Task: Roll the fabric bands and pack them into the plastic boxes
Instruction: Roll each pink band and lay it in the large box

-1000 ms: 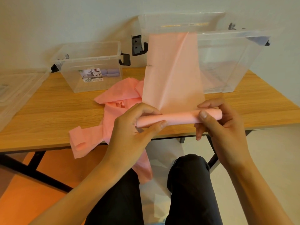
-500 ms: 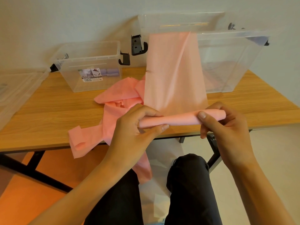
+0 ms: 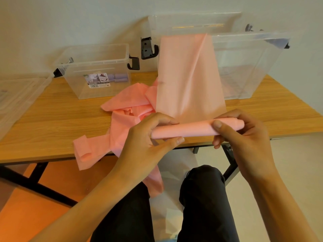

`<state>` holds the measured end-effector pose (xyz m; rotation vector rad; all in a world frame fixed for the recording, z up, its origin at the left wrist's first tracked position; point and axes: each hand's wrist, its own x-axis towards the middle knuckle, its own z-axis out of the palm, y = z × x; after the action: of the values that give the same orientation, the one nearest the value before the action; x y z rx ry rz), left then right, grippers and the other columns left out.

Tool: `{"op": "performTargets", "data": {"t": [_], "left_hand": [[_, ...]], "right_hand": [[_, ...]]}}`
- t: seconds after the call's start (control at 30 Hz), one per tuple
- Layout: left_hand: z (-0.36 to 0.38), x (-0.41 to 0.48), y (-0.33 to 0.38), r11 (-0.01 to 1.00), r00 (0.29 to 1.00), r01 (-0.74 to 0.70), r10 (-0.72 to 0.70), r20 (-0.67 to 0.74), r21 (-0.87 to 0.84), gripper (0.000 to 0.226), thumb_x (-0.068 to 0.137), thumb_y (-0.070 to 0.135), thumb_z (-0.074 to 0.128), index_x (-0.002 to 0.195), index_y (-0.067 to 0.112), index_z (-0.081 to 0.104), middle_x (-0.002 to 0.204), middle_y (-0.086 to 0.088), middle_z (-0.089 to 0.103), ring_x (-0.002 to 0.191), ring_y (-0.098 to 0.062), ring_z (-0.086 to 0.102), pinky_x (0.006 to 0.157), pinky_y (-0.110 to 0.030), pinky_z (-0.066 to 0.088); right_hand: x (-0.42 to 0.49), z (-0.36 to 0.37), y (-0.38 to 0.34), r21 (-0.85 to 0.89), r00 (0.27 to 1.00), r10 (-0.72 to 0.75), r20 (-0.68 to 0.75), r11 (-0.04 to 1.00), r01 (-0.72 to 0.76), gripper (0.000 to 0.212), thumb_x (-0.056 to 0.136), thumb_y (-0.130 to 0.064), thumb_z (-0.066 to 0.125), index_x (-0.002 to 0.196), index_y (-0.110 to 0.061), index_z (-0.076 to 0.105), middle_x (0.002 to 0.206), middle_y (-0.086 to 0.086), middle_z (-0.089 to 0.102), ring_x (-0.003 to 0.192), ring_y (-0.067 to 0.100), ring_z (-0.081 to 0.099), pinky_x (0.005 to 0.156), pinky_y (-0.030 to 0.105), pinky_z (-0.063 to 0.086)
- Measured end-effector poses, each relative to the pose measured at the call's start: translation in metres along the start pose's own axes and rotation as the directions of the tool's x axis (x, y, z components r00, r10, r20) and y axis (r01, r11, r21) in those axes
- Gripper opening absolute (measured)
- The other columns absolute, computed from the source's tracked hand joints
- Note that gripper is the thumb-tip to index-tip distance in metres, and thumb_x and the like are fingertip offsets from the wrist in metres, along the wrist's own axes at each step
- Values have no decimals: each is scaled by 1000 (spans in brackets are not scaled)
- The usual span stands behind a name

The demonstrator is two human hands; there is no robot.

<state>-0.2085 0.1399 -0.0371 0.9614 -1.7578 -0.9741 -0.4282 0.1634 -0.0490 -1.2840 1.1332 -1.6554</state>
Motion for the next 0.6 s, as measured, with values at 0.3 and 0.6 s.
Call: {"op": "performTargets", "data": {"t": [0.3,0.6], "left_hand": [[0,-2,4,999,999,3,-5,-37,-34,18,85,32,70,101,25,71,87,16,68,72,-6,62,56,-24,53],[-1,0,6,999,998,-34,33,-56,-14,14,83,24,76,95,23,71,84,16,68,74,-5,63,59,-27,55]], "right_hand": [[-2,-3,0,82,1000,-2,30,997,-1,32,77,-23,74,101,-4,64,79,16,63,57,30,62,52,34,54],[0,-2,-2,25,999,-30,39,999,29,41,82,-40,74,101,-6,64,68,13,63,51,28,59,52,33,52]]}}
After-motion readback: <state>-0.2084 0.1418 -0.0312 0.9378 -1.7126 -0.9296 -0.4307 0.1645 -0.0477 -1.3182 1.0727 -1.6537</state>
